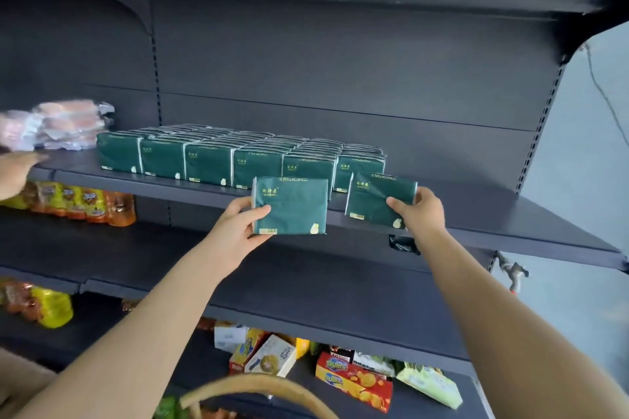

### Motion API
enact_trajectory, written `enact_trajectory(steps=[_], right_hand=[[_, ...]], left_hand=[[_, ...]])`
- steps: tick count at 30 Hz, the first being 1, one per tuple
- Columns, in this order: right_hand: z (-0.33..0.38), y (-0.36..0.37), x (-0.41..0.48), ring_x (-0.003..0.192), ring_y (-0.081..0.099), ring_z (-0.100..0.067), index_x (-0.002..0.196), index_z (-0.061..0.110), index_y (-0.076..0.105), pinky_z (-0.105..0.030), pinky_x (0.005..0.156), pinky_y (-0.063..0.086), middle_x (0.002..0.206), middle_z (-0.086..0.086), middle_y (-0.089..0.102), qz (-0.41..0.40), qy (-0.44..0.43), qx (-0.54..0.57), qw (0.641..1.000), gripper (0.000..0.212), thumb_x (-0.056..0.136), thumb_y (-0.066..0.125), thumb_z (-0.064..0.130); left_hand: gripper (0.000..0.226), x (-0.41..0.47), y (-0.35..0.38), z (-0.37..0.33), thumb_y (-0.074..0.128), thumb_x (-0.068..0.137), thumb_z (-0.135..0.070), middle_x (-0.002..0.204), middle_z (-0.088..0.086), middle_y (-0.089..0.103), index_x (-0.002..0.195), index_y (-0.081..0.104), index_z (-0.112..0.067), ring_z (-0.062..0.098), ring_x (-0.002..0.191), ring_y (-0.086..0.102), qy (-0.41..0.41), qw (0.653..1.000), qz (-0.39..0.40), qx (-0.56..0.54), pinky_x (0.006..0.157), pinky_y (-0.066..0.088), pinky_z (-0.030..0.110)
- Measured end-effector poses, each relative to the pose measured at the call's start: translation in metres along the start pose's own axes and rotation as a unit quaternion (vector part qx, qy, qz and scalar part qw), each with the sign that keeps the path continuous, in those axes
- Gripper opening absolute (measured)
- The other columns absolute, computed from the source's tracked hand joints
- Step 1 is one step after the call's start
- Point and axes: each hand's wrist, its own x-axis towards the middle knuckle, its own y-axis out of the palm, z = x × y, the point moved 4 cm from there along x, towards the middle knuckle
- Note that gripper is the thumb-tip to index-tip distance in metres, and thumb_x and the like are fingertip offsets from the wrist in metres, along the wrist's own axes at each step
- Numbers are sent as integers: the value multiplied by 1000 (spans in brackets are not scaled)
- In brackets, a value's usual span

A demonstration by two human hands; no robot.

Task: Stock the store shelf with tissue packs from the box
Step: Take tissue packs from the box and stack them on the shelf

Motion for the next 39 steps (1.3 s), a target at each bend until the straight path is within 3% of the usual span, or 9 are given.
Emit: enact_trajectory(steps=[5, 8, 12, 14, 16, 23, 29, 34, 39], right_hand=[[5, 22, 44, 67, 57, -12, 117, 7, 56, -26, 68, 42, 110, -2, 63, 13, -12, 5, 1000, 39, 83, 71, 19], [5, 35, 69, 67, 56, -13, 114, 7, 56, -27, 68, 43, 109, -4, 65, 6, -20, -4, 1000, 35, 84, 70, 19], [-1, 59, 91, 55, 51, -3, 111, 9, 56, -18, 51, 38, 100, 2, 59, -5, -20, -33, 999, 32, 85, 69, 21], [-5, 71, 95, 65, 59, -15, 108, 12, 57, -24, 57, 48, 105, -1, 60, -20, -20, -44, 999, 31, 84, 69, 25], [-13, 82, 99, 85, 64, -27, 110, 14, 56, -36, 76, 53, 110, -4, 61, -29, -15, -55, 998, 33, 82, 69, 28], [-16, 84, 108, 95, 61, -25, 111, 9, 53, -33, 77, 49, 104, -4, 62, -38, -10, -127, 991, 35, 85, 68, 27], [-6, 77, 83, 128, 40, -28, 137, 2, 37, -39, 103, 38, 138, -11, 45, -61, -19, -94, 993, 65, 87, 63, 35], [13, 72, 18, 114, 54, -11, 131, 12, 49, -30, 100, 43, 126, 2, 58, 26, -41, 112, 993, 48, 92, 53, 39], [14, 73, -10, 100, 62, -13, 116, 20, 57, -29, 84, 52, 109, 8, 66, 60, -64, 102, 991, 35, 84, 67, 31]], left_hand=[[22, 27, 10, -2, 60, 89, -5, 117, 7, 62, 108, 54, -13, 22, 101, 65, 16, 1000, -10, 6, 79, 53, 34], [23, 47, 12, -2, 62, 87, -5, 121, 9, 60, 107, 56, -14, 23, 106, 63, 20, 1000, -7, 21, 82, 52, 35], [27, 75, 10, 0, 63, 86, -6, 125, 11, 58, 111, 56, -13, 24, 112, 60, 16, 1000, 2, 25, 88, 51, 39], [27, 87, 8, 1, 62, 87, -6, 126, 15, 57, 113, 56, -11, 26, 112, 60, 12, 1000, 5, 19, 93, 50, 42], [27, 97, 5, 4, 61, 87, -5, 124, 16, 58, 113, 55, -10, 26, 110, 62, 8, 1000, 13, 11, 94, 49, 43], [32, 110, 2, 13, 61, 88, -4, 120, 12, 63, 118, 54, -8, 25, 109, 63, -3, 1000, 24, 17, 96, 48, 44], [29, 102, 14, 12, 62, 88, -8, 119, 11, 61, 115, 55, -9, 23, 112, 60, -3, 999, 30, 43, 90, 52, 40], [23, 94, 35, 16, 63, 88, -11, 110, 5, 65, 110, 56, -14, 21, 111, 61, 1, 995, 58, 81, 95, 49, 37], [26, 87, 59, 24, 65, 86, -12, 109, 4, 69, 110, 57, -16, 21, 109, 63, 6, 990, 81, 112, 102, 45, 43]])
